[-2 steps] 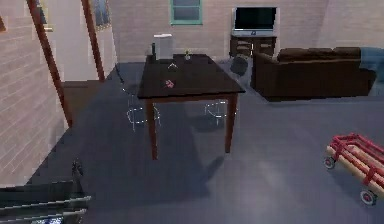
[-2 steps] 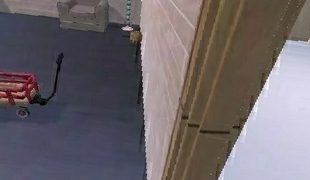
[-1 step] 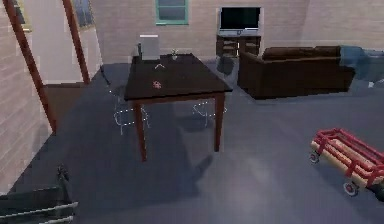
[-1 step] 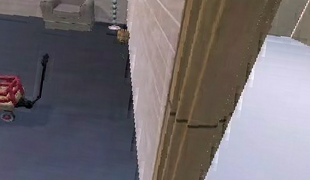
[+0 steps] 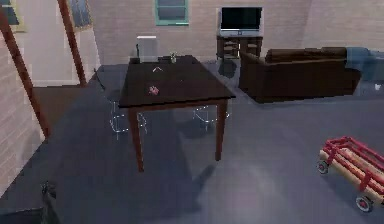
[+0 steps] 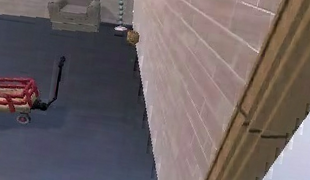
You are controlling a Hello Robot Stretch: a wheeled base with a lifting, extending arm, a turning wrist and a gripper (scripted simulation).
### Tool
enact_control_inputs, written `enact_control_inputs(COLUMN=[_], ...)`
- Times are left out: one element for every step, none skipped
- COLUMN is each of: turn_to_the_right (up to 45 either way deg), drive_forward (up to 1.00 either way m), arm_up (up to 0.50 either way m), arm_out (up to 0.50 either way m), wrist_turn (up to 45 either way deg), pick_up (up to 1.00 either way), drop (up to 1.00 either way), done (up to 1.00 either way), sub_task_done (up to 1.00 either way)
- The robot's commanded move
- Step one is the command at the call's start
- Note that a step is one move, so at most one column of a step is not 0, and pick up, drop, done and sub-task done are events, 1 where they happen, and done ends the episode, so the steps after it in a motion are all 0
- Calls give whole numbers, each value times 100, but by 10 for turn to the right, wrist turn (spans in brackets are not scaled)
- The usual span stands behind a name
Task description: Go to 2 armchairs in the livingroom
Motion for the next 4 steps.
enact_control_inputs(turn_to_the_right=[450, 240, 0, 60], drive_forward=[0, 0, 100, 0], arm_up=[0, 0, 0, 0], arm_out=[0, 0, 0, 0], wrist_turn=[0, 0, 0, 0], pick_up=[0, 0, 0, 0], drop=[0, 0, 0, 0], done=[0, 0, 0, 0], sub_task_done=[0, 0, 0, 0])
